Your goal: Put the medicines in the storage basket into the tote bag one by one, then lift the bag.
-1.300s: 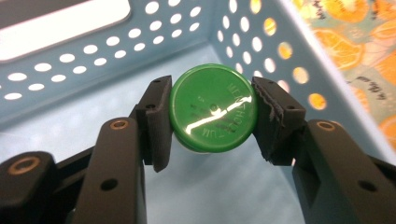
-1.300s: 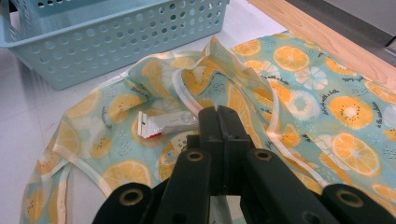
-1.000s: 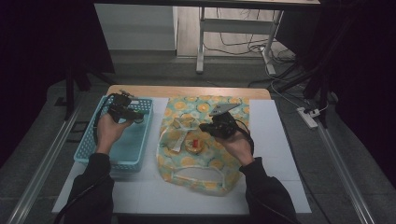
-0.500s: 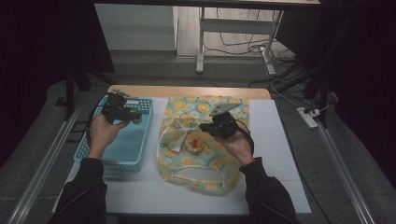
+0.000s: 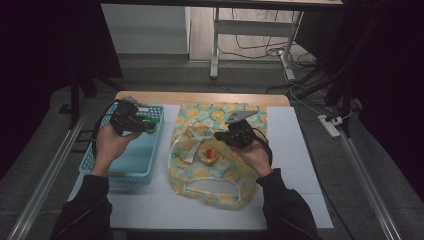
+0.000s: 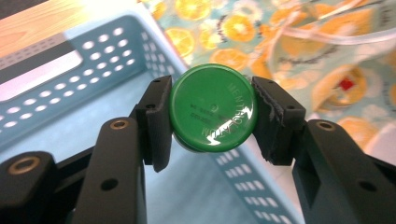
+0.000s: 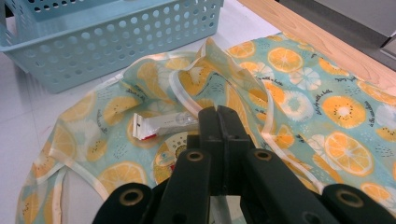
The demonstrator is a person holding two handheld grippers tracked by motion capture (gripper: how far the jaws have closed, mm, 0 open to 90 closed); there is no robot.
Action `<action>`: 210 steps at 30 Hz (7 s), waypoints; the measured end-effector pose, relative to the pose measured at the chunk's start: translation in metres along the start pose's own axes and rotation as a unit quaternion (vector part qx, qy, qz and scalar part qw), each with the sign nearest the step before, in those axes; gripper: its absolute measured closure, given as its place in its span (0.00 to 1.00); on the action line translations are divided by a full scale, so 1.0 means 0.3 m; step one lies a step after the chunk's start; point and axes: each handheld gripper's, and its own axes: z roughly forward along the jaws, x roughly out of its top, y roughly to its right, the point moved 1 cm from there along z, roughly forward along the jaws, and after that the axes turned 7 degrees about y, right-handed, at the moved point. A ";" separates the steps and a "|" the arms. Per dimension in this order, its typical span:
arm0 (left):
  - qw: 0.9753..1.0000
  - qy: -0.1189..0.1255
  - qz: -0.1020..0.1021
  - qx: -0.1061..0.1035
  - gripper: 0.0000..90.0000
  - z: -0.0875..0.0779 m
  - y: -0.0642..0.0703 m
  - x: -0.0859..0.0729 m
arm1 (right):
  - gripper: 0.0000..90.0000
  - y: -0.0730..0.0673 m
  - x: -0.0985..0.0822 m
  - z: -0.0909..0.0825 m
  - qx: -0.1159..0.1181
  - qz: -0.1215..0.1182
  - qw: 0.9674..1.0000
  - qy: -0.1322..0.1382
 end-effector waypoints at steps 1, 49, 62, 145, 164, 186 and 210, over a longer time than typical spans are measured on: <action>1.000 0.000 0.003 -0.002 0.58 0.000 0.009 0.002 | 1.00 0.001 0.000 0.000 0.000 0.001 1.000 0.000; 0.983 -0.005 0.108 -0.149 0.58 0.269 0.455 0.036 | 1.00 0.019 -0.010 0.005 -0.008 0.007 1.000 0.002; 0.979 -0.007 0.126 -0.162 0.58 0.378 0.533 0.065 | 1.00 0.030 -0.014 0.002 -0.010 0.010 1.000 0.004; 0.972 0.018 0.092 -0.216 0.00 0.321 0.524 -0.072 | 1.00 0.024 -0.019 0.007 -0.007 0.007 1.000 -0.001; 0.978 -0.009 0.093 -0.185 0.01 0.322 0.518 -0.180 | 1.00 0.018 -0.021 0.008 -0.004 0.007 1.000 -0.004; 0.975 -0.055 0.173 -0.128 0.01 0.436 0.560 -0.248 | 1.00 0.017 -0.026 0.010 -0.004 0.007 1.000 -0.006; 0.979 -0.077 0.154 -0.108 0.52 0.419 0.514 -0.199 | 1.00 0.014 -0.026 0.015 -0.003 0.006 1.000 -0.009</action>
